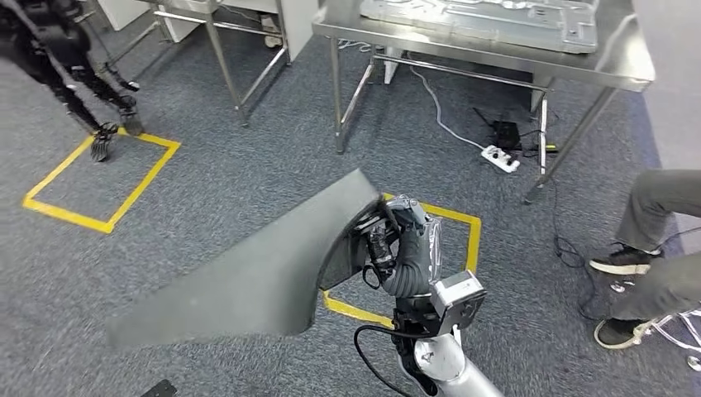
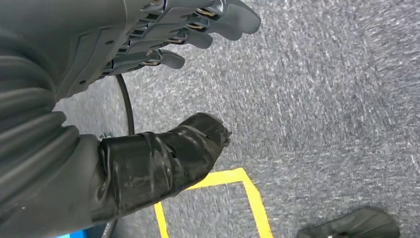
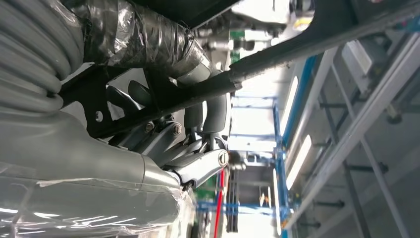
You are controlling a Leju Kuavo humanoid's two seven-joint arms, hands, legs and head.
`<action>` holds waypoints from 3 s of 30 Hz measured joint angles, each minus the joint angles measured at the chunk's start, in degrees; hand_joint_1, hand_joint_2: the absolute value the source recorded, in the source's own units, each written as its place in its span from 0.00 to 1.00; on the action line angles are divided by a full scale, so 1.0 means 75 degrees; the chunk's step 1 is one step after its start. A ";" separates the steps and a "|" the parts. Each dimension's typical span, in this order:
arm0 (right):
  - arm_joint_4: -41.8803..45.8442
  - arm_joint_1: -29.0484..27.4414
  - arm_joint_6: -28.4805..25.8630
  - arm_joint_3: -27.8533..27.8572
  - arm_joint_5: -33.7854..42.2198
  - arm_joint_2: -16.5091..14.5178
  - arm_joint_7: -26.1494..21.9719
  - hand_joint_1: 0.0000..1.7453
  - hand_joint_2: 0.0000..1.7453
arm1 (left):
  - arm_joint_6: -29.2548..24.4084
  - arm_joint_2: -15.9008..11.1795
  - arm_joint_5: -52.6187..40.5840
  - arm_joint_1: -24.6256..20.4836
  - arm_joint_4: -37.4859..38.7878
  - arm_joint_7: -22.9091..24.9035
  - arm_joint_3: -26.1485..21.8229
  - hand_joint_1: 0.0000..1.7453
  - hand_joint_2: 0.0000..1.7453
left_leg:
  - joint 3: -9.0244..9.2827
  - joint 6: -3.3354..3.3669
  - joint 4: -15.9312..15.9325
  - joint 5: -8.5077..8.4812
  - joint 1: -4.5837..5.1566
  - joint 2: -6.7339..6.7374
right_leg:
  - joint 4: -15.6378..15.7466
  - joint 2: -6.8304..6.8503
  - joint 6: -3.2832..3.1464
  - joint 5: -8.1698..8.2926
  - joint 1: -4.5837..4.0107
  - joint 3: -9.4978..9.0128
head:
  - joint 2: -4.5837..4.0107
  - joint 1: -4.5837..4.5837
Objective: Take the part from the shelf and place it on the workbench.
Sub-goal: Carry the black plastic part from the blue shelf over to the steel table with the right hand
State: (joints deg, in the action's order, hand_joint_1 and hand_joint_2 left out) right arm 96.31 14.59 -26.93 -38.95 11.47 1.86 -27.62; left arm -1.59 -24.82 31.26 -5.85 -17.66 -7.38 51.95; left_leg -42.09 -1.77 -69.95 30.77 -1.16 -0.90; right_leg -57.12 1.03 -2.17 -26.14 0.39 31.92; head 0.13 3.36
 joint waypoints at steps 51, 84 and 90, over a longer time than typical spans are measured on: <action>-0.0340 0.0010 0.0574 0.0068 0.0635 0.0003 -0.0450 0.98 1.00 | -0.0085 -0.0004 -0.0006 0.0000 -0.0009 -0.0018 0.0029 0.00 1.00 | 0.1186 0.0389 0.1533 -0.0395 -0.0009 0.0591 | -0.1574 -0.0018 0.0321 -0.0263 -0.0045 0.1082 | 0.0000 -0.0136; -0.0420 0.0060 0.0576 0.0073 0.0648 -0.0009 -0.0458 0.98 1.00 | -0.0082 -0.0017 0.0009 -0.0052 -0.0009 -0.0052 0.0058 0.00 1.00 | 0.1049 0.0362 0.1454 -0.0436 0.0141 0.0056 | -0.0242 -0.0619 0.0148 0.0073 -0.0094 0.0378 | 0.0000 -0.0062; -0.0421 0.0078 0.0574 0.0073 0.0608 -0.0006 -0.0492 0.98 1.00 | -0.0080 -0.0023 -0.0003 -0.0068 -0.0009 -0.0094 0.0061 0.00 1.00 | 0.1276 0.0558 0.1804 -0.0561 0.0062 0.0152 | -0.1087 -0.0323 0.0343 -0.0394 -0.0081 0.0780 | 0.0000 -0.0091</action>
State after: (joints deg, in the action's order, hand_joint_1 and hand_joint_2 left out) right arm 93.15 15.17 -22.62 -38.40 16.04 1.81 -31.32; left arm -2.19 -24.99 31.23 -6.35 -17.73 -8.09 52.41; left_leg -32.53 2.41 -56.42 26.56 -0.70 0.25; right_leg -65.28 -1.39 0.40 -29.10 -0.22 37.76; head 0.13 2.68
